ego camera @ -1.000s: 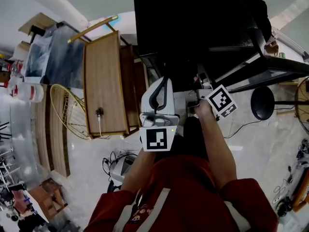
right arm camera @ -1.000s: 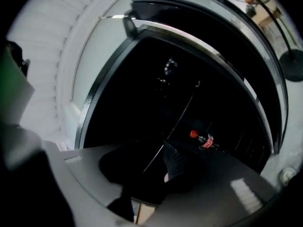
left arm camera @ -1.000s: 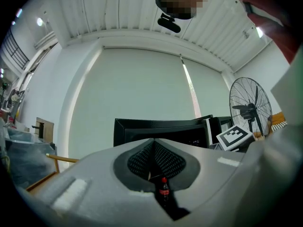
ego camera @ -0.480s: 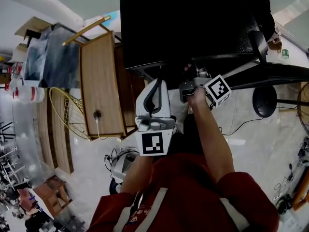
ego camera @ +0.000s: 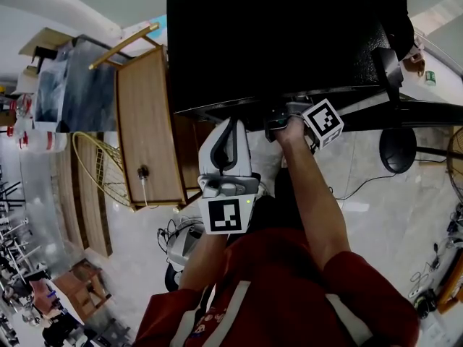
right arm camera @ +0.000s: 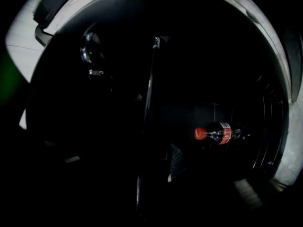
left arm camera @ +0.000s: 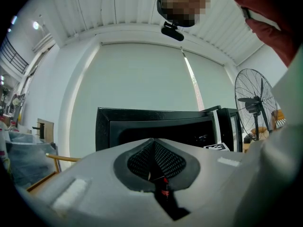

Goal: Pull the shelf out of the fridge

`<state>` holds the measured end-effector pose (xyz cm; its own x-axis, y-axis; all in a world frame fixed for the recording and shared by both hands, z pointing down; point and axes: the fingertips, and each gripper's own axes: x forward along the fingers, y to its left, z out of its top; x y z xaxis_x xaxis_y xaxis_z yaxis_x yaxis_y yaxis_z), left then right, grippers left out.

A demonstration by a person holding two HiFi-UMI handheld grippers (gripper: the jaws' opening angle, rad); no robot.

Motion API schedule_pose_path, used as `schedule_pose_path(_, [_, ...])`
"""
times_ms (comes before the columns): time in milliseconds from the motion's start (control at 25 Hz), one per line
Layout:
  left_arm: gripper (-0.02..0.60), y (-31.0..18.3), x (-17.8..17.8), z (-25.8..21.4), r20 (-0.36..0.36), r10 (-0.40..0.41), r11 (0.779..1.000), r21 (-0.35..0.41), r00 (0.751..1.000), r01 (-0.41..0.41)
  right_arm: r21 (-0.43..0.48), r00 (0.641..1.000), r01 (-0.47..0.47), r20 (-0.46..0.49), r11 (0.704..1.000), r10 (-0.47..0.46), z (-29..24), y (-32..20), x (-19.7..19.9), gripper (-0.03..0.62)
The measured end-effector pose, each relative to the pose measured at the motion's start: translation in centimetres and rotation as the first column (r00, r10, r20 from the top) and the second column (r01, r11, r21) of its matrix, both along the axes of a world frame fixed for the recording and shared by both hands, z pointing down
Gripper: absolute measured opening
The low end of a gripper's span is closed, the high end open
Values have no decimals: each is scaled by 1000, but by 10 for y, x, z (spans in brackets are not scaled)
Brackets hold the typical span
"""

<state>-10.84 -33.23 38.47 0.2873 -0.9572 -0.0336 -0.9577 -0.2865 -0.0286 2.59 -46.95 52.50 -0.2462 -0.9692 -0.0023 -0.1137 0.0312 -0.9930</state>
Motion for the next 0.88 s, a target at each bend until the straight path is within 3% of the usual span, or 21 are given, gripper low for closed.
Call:
schedule_pose_path(160, [0, -1, 3, 3, 0, 0, 1000, -11, 1000, 0, -13, 1000, -13, 8, 1000, 13, 1, -10, 0, 139])
schedule_pose_path(400, [0, -2, 2, 5, 1, -3, 1000, -20, 1000, 3, 7, 1000, -29, 0, 1000, 29, -7, -17, -3, 23])
schedule_pose_path(640, [0, -1, 1, 4, -3, -12, 1000, -17, 1000, 12, 1, 996, -51, 68, 999, 51, -4, -16, -2, 14])
schedule_pose_path(880, [0, 1, 2, 3, -17, -13, 1000, -19, 1000, 12, -14, 995, -59, 77, 998, 60, -4, -14, -2, 11])
